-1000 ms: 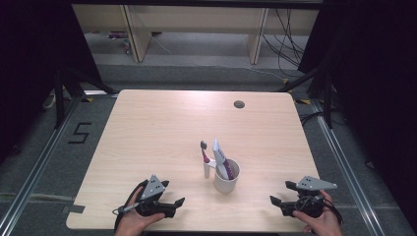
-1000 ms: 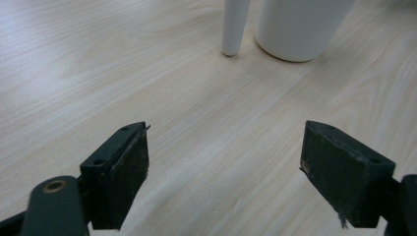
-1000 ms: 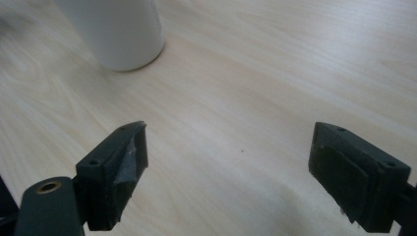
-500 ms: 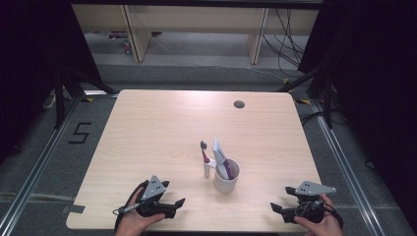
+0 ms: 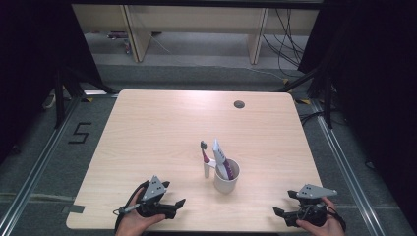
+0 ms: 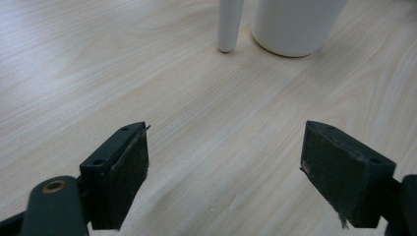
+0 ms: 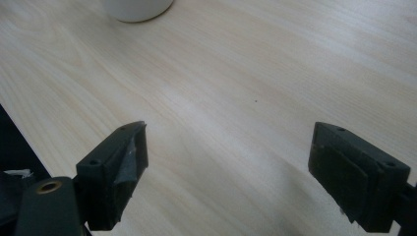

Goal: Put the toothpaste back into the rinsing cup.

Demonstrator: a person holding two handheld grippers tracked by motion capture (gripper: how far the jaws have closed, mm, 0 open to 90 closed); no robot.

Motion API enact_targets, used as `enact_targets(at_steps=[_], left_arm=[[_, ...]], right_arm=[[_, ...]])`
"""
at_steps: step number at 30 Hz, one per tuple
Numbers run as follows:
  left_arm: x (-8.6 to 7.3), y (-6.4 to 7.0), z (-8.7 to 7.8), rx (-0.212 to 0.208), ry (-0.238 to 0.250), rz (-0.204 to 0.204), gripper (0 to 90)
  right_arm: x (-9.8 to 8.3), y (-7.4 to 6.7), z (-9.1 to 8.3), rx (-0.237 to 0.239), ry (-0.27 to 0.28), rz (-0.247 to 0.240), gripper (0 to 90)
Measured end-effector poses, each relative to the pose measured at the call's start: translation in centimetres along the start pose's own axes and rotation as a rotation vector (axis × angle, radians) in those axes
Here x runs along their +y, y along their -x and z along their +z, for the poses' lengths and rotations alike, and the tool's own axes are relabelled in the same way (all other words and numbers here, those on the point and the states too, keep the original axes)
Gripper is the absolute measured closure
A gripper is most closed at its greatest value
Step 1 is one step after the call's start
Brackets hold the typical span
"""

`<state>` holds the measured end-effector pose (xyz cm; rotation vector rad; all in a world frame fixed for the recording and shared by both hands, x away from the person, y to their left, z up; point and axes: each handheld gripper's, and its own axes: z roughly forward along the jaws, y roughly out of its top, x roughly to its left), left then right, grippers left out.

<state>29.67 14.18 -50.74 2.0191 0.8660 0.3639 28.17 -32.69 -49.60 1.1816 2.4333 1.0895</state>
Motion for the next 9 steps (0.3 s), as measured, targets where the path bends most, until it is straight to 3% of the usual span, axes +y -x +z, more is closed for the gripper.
enact_targets(at_steps=[1, 3, 8, 9], left_arm=[[0.00, -0.01, -0.01, 0.000, -0.001, 0.002, 17.7], [-0.01, -0.02, 0.01, -0.003, -0.001, 0.002, 17.8], [-0.01, -0.01, 0.04, -0.004, -0.001, 0.004, 17.7], [-0.01, 0.00, 0.03, -0.003, -0.002, 0.004, 17.8]], right_arm=[[-0.06, -0.23, -0.04, 0.004, -0.009, 0.024, 15.9], [-0.07, 0.02, -0.10, -0.020, 0.000, -0.018, 15.9], [-0.14, 0.00, -0.20, -0.024, -0.004, -0.013, 15.9], [-0.18, -0.21, -0.21, -0.013, -0.012, 0.018, 15.9]])
